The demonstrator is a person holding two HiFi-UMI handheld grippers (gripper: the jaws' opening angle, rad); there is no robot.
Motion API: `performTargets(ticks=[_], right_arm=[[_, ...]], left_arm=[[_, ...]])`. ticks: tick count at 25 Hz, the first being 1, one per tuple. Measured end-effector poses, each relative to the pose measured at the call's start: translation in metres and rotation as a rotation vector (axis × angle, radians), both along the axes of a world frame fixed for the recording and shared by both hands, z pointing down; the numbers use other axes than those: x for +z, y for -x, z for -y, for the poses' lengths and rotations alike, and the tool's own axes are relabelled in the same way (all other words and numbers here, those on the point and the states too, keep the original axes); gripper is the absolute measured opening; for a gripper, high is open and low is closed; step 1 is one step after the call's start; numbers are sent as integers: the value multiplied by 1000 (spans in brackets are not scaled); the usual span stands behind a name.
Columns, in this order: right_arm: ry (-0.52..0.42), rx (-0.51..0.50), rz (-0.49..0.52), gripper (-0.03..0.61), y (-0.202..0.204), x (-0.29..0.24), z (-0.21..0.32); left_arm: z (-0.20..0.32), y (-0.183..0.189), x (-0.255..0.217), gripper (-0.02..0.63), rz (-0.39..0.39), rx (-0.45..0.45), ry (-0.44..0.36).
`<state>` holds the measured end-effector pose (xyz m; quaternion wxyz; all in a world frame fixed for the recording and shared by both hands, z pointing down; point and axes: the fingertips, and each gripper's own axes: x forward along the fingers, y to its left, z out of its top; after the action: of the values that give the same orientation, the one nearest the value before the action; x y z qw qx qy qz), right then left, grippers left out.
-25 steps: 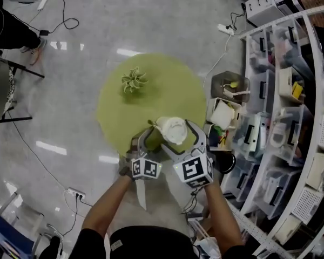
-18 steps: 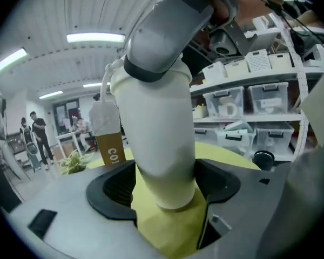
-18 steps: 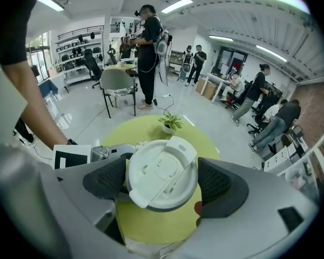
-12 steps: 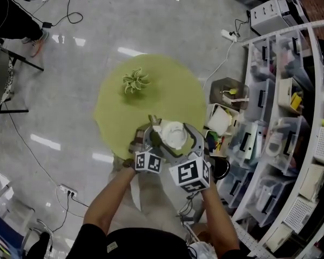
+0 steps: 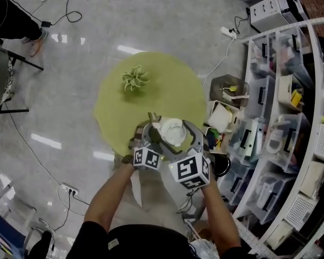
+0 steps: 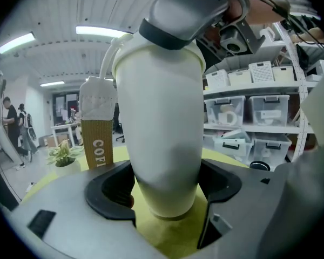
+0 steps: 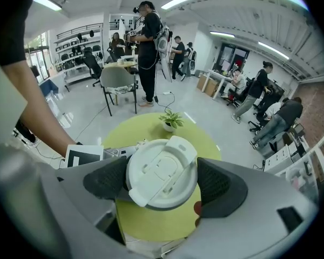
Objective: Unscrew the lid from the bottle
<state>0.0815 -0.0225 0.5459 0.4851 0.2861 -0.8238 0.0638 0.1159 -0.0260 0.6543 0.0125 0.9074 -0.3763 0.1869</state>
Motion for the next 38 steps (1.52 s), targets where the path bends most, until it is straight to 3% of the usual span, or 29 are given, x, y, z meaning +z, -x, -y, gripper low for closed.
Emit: performTargets(ticks=[9,22,26,33,36,38], right_arm=[[18,-49,8,403,3,0,1],[31,-209,-51,396,0,2,-7],[36,-344,-86,396,-1,2,-11],[22,-765,-213,396,-5,6,-22],[33,-814,-255,396,-6,7,-23],[45,-757,-282,399,-7,8,-21]], left_arm=[[1,1,1,374,-22,19,18],[-1,-1,3,373,-15,43,31],[-1,-2,3,373,-19,57,37],[-3,-4,4,373,-9,112,37],[-4,-4,6,373,-11,111,35],[-4,-4,5,373,-15,110,39]])
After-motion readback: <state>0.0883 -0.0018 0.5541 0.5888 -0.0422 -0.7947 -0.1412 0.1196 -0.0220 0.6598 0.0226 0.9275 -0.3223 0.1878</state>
